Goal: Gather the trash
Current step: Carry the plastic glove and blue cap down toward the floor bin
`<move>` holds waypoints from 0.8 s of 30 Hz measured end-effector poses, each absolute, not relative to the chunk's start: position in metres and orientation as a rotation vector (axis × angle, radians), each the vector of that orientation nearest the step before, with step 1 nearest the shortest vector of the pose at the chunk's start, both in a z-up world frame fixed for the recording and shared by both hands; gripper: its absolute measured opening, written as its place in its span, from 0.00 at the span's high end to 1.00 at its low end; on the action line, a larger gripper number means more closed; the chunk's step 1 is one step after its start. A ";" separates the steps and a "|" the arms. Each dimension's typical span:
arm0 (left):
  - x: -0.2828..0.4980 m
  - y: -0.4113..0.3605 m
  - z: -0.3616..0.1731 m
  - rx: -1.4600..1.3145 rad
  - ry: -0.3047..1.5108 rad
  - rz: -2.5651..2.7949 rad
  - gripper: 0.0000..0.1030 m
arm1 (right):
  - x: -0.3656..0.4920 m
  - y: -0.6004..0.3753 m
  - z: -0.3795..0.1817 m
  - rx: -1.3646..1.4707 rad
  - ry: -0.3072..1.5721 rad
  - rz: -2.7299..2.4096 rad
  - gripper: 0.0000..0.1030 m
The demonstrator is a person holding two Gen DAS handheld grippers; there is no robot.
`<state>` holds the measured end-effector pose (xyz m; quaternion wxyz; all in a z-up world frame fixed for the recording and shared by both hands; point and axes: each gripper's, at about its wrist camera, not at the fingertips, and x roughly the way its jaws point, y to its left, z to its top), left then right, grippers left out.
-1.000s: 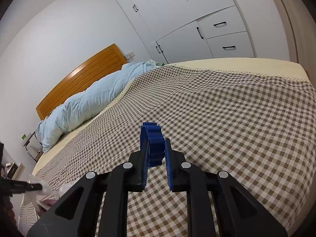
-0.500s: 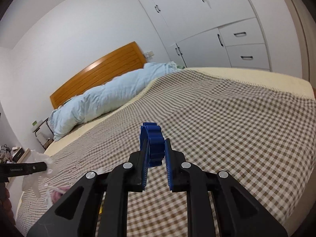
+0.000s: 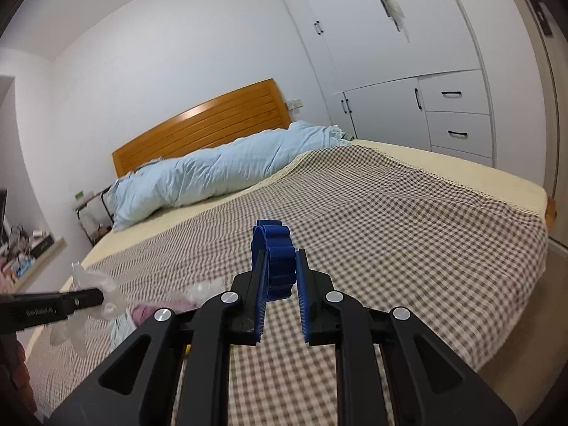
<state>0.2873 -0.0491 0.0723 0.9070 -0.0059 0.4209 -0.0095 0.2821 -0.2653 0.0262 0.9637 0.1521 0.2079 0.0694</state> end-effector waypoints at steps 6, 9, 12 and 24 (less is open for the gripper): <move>0.248 -0.046 0.077 -0.032 0.840 -0.034 0.89 | 0.243 -0.263 0.019 0.288 0.428 0.164 0.85; 0.228 -0.049 0.077 -0.030 0.823 -0.045 0.89 | 0.227 -0.260 0.023 0.262 0.423 0.186 0.85; 0.209 -0.051 0.078 -0.034 0.807 -0.061 0.89 | 0.211 -0.258 0.030 0.221 0.406 0.195 0.85; 0.127 -0.066 0.084 -0.050 0.730 -0.125 0.89 | 0.146 -0.259 0.026 0.142 0.409 0.221 0.85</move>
